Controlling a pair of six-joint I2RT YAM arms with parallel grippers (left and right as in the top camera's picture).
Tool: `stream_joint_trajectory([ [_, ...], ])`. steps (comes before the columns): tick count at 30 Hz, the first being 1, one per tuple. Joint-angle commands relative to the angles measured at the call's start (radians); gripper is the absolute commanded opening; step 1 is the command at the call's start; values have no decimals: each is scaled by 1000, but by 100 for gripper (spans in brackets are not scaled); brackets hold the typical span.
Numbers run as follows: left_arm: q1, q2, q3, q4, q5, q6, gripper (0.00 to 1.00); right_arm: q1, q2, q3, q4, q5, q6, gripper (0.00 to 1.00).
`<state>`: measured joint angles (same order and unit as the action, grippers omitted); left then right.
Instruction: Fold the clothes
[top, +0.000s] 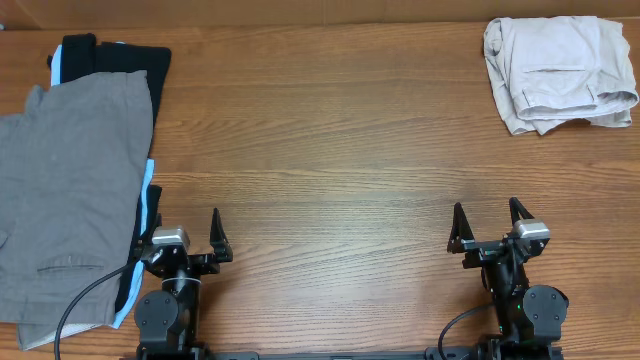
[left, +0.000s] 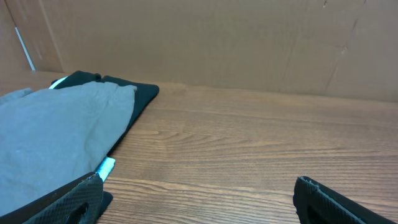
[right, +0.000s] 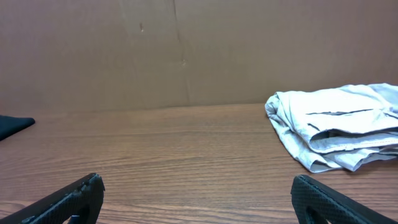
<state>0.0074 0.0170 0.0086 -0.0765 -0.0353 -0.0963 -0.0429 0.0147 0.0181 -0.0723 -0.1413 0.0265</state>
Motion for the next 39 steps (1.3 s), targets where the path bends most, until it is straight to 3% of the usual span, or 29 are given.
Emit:
stream_joint_trajectory([
  [1, 5, -6, -4, 3, -13, 22, 100, 8, -11, -10, 4, 10, 3, 100],
  [9, 5, -6, -4, 5, -13, 22, 100, 8, -12, -10, 36, -31, 3, 100],
  [14, 5, -6, 5, 103, 116, 22, 100, 8, -12, 3, 148, -143, 111, 100],
  [21, 5, 39, 256, -44, 176, -23, 100, 8, -11, 185, 161, -200, 161, 100],
  [30, 5, 407, 731, -309, 255, -6, 100, 8, 80, 545, -172, -193, 50, 100],
  [39, 5, 912, 1232, -710, 280, 164, 100, 8, 457, 850, -434, -220, 51, 100],
])
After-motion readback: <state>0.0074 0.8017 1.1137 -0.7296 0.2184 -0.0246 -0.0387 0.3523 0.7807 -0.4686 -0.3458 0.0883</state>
